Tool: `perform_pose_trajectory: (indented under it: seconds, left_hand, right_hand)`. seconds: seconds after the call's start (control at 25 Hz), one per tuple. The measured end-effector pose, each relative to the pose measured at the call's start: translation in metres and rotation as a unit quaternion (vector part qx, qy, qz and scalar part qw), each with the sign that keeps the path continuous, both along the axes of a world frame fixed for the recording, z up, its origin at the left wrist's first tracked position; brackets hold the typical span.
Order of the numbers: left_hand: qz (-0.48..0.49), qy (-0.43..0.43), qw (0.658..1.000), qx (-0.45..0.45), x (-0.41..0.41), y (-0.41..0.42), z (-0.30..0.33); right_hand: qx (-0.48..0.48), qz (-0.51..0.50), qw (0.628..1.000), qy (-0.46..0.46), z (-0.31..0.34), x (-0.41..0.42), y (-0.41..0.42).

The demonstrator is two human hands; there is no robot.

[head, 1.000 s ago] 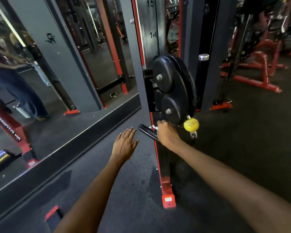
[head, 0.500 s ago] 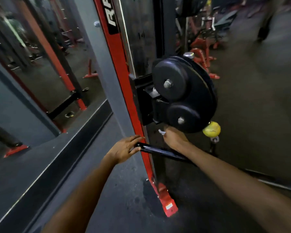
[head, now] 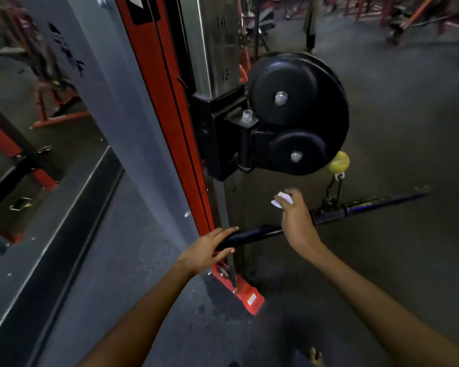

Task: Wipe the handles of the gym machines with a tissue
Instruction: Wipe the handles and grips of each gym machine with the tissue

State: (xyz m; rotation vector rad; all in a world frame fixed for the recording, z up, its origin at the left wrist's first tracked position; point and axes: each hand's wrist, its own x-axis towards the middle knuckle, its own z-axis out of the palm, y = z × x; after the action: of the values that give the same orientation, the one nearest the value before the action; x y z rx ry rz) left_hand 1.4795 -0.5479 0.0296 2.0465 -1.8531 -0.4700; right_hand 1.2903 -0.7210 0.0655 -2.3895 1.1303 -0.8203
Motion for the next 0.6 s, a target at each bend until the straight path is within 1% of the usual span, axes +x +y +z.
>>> perform_pose_trajectory:
  seconds: [0.04,0.08,0.12,0.16,0.2,0.24,0.28,0.32,0.36,0.44,0.48,0.52,0.56,0.6]
  left_hand:
    - [0.005,0.023,1.000,-0.007,-0.004,0.000,-0.004]
    - [0.007,0.041,0.999,-0.016,-0.009,0.001,-0.009]
    - [0.007,0.052,0.998,-0.019,-0.014,0.003,-0.013]
    - [0.006,0.058,0.998,-0.017,-0.021,0.005,-0.016]
    - [0.004,0.062,0.998,-0.012,-0.027,0.007,-0.019]
    - [0.002,0.066,0.998,-0.010,-0.033,0.009,-0.021]
    - [0.002,0.070,0.997,-0.007,-0.038,0.011,-0.022]
    - [0.005,0.073,0.997,-0.008,-0.041,0.013,-0.022]
    - [0.010,0.076,0.997,-0.009,-0.043,0.014,-0.023]
    - [0.013,0.081,0.996,-0.023,-0.046,0.017,-0.024]
    - [0.013,0.081,0.996,-0.032,-0.047,0.018,-0.024]
    - [0.014,0.081,0.996,-0.037,-0.048,0.018,-0.022]
    - [0.014,0.082,0.995,-0.047,-0.048,0.018,-0.021]
    - [0.009,0.081,0.995,-0.058,-0.046,0.018,-0.021]
  right_hand:
    - [0.005,-0.015,1.000,0.006,-0.009,-0.006,0.007]
    - [0.004,-0.006,1.000,0.006,-0.017,-0.009,0.021]
    - [-0.050,0.003,0.998,0.026,-0.026,-0.009,0.039]
    - [-0.085,0.050,0.994,0.054,-0.033,-0.007,0.058]
    - [-0.104,0.124,0.982,0.093,-0.043,-0.007,0.074]
    - [-0.133,0.177,0.967,0.129,-0.049,-0.012,0.082]
    - [-0.163,0.200,0.957,0.135,-0.051,-0.019,0.077]
    - [-0.177,0.192,0.957,0.130,-0.051,-0.029,0.064]
    - [-0.164,0.160,0.966,0.121,-0.050,-0.041,0.048]
    - [-0.092,0.049,0.992,0.072,-0.042,-0.061,0.027]
    - [-0.057,0.019,0.997,0.058,-0.038,-0.059,0.032]
    - [-0.054,0.019,0.997,0.050,-0.037,-0.048,0.046]
    - [-0.071,0.051,0.995,0.056,-0.041,-0.034,0.065]
    - [-0.102,0.114,0.986,0.066,-0.046,-0.023,0.086]
